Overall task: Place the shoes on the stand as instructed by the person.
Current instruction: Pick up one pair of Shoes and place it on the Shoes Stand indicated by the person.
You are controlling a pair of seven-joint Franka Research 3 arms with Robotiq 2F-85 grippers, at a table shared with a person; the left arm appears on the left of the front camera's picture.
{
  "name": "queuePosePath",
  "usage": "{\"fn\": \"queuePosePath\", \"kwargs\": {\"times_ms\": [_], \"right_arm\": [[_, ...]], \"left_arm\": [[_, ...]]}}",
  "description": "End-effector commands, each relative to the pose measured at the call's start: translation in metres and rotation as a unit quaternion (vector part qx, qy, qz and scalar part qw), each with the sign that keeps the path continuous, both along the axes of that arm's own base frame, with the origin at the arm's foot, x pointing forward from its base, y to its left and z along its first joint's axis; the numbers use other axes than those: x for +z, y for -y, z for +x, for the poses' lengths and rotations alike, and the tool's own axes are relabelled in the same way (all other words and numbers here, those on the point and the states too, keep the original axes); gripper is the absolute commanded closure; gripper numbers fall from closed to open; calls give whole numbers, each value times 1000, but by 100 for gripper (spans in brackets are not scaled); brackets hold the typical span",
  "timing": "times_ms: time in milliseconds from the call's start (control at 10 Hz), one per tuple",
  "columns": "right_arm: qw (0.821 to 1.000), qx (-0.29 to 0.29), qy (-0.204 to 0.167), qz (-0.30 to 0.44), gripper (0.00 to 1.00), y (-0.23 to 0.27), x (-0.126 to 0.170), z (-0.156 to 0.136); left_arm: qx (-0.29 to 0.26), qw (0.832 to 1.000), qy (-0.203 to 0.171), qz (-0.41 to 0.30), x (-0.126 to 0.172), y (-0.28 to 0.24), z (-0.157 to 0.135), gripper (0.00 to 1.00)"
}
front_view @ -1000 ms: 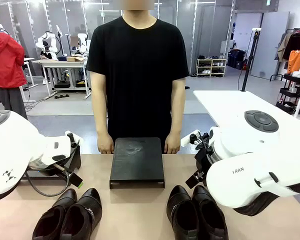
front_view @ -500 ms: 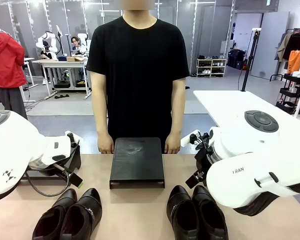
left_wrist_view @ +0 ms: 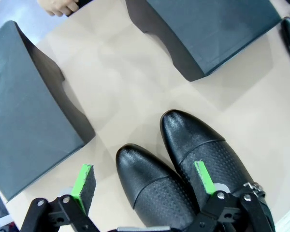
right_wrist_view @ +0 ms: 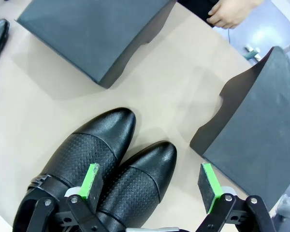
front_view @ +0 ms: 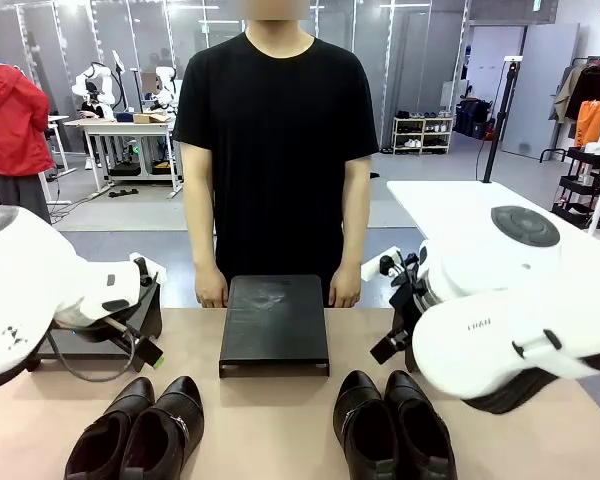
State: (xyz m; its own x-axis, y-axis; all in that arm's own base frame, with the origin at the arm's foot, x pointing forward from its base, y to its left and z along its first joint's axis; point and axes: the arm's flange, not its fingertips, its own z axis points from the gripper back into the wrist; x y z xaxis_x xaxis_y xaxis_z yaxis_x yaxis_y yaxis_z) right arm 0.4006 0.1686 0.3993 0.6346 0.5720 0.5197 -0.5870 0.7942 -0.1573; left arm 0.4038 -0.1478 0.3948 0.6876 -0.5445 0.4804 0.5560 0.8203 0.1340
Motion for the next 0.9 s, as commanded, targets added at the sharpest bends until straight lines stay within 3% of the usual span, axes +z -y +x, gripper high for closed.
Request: {"fn": "queuePosePath", "kwargs": {"times_ms": [0,100,300,500,800], "right_arm": [[1000,15,-23,2,0,7,36,7],[998,30,-44,19,0,9,51,4],[989,45,-98,105,0,37,91,-1],[965,57,-152,205,0,82,112,-6],[911,72,-212,346,0,163,120,-21]], "left_arm": [[-10,1000,-25,-2,38,-13,4,0],[-8,999,-41,-21,56,-17,3,0],[-27,984,-119,-131,97,-44,-4,0],[-79,959,-177,-207,123,-93,-13,0],[-120,911,-207,-335,132,-171,-29,0]]}}
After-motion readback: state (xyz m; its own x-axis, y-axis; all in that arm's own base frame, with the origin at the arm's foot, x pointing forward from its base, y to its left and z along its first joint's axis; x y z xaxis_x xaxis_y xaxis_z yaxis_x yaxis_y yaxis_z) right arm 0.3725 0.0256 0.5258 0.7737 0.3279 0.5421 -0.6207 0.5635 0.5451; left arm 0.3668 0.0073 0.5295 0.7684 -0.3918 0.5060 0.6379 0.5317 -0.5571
